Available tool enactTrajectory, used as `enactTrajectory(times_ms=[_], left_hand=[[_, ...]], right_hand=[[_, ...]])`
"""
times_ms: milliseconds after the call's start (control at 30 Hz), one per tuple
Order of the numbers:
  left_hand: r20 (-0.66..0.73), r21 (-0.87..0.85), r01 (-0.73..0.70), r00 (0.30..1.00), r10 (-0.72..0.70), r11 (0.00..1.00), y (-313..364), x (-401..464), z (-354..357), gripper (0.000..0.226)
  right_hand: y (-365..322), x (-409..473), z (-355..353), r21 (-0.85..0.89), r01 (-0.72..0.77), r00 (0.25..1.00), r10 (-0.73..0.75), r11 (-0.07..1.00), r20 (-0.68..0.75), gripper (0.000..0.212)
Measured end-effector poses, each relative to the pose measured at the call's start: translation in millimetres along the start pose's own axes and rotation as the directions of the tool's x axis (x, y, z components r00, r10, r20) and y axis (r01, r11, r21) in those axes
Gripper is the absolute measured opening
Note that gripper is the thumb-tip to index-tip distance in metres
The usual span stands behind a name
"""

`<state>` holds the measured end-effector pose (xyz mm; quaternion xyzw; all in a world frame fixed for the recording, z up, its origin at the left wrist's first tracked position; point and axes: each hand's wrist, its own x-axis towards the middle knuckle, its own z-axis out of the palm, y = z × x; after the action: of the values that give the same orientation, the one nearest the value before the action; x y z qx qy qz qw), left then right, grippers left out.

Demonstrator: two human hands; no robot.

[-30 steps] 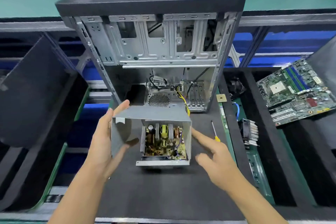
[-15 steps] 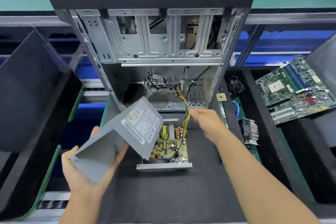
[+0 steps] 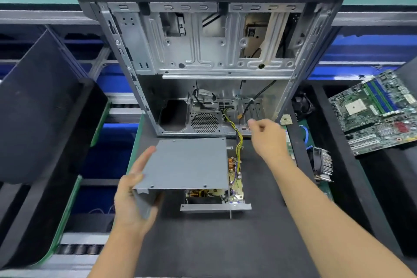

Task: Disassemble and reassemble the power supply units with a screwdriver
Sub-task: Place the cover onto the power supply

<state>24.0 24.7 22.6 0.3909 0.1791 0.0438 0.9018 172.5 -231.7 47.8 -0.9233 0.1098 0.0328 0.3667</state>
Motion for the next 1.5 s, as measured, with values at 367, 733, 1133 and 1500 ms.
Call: enactTrajectory(times_ms=[367, 733, 1133, 1500], left_hand=[[0.370, 0.475, -0.247, 0.927, 0.063, 0.844, -17.8, -8.4, 49.0, 0.082], [0.305, 0.736, -0.151, 0.944, -0.124, 0.660, -27.7, 11.6, 47.3, 0.067], [0.212, 0.695, -0.122, 0.976, -0.039, 0.708, 4.9, 17.6, 64.7, 0.066], [-0.035, 0.418, 0.145, 0.989, -0.143, 0.897, 34.0, 27.2, 60.7, 0.060]], right_hand=[[26.8, -110.2, -34.5, 0.652, -0.295, 0.823, -0.161, 0.699, 0.545, 0.031], [43.9, -96.2, -15.3, 0.576, -0.205, 0.892, -0.091, 0.791, 0.442, 0.031], [12.1, -81.7, -23.0, 0.603, -0.165, 0.911, -0.113, 0.781, 0.396, 0.027], [-40.6, -51.4, -51.0, 0.525, 0.154, 0.810, -0.411, 0.837, 0.418, 0.038]])
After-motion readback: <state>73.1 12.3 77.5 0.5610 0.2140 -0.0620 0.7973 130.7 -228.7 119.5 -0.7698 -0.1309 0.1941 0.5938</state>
